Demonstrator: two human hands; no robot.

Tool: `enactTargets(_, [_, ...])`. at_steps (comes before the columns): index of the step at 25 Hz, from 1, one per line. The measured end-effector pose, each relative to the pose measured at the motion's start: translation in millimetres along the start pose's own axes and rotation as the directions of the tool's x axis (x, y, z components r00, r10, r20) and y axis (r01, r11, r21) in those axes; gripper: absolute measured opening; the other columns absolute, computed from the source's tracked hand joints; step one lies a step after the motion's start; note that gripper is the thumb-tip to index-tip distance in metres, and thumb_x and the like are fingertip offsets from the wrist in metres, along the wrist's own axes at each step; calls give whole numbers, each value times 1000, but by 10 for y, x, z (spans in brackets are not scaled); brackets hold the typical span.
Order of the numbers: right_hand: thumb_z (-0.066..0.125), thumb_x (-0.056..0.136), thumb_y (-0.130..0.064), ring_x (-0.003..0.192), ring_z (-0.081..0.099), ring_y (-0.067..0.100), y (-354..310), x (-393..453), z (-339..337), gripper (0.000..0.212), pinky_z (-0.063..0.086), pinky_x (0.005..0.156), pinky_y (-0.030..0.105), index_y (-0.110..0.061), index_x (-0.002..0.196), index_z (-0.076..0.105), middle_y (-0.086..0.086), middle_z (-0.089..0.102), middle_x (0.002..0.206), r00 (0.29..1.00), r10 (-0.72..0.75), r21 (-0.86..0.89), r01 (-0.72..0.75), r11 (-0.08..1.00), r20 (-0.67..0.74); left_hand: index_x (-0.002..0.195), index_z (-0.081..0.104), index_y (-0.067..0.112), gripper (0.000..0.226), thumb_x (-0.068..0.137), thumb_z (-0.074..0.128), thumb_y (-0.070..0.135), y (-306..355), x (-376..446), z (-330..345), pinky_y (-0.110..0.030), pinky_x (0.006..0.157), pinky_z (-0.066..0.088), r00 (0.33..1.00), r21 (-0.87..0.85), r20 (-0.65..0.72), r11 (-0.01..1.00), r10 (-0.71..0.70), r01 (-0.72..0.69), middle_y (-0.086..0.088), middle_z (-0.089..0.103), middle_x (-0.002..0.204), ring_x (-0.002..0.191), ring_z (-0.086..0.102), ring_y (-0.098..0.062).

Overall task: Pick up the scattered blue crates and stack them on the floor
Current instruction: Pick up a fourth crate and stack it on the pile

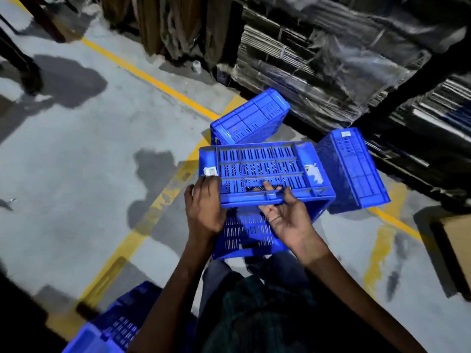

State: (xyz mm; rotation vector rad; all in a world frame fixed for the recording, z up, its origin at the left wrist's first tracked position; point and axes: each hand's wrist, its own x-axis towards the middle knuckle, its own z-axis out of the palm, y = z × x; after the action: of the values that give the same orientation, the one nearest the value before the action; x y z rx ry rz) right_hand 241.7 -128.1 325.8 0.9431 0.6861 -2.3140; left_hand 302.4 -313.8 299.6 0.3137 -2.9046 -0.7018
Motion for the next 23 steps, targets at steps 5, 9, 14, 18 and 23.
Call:
enactTargets(5, [70,80,-24,112,65,38,-305,-319,-71,43,55,90,50,0,116,65,31,60,128,989,140,-179,-131,975,37,94,63,6,20,75,58,7,301,-182,10,-38,69,54,972,21,-227,999,51,-47,-16,69,110,108,65,-32])
enactTargets(9, [55,97,-43,74,72,24,-985,-423,-46,34,61,70,37,-11,99,66,16,72,105,999,10,-952,-46,303,-45,93,61,9,19,76,53,7,823,-75,28,-33,64,52,924,103,-381,994,14,28,-16,74,106,91,72,-32])
enactTargets(14, [71,74,-58,87,60,9,-1609,-312,122,38,47,77,28,-26,94,65,-11,66,90,711,-99,-619,524,-585,696,86,71,7,15,72,72,2,1316,10,38,-33,70,37,889,207,-454,964,-59,169,-10,75,105,92,72,-29])
enactTargets(18, [74,70,-60,89,61,22,-1544,-110,350,50,50,72,34,-24,103,65,0,68,92,498,483,-73,747,-661,720,80,71,8,11,72,72,1,1600,-236,-150,-34,69,49,829,168,-550,958,-105,233,-8,76,102,94,71,-26])
enactTargets(23, [64,61,-45,48,61,27,-954,-247,566,29,38,41,26,-17,69,62,5,59,51,195,636,327,725,-607,747,92,69,14,39,58,75,-4,1631,-757,-522,-34,72,53,730,5,-587,900,-351,437,-1,73,108,95,66,-27])
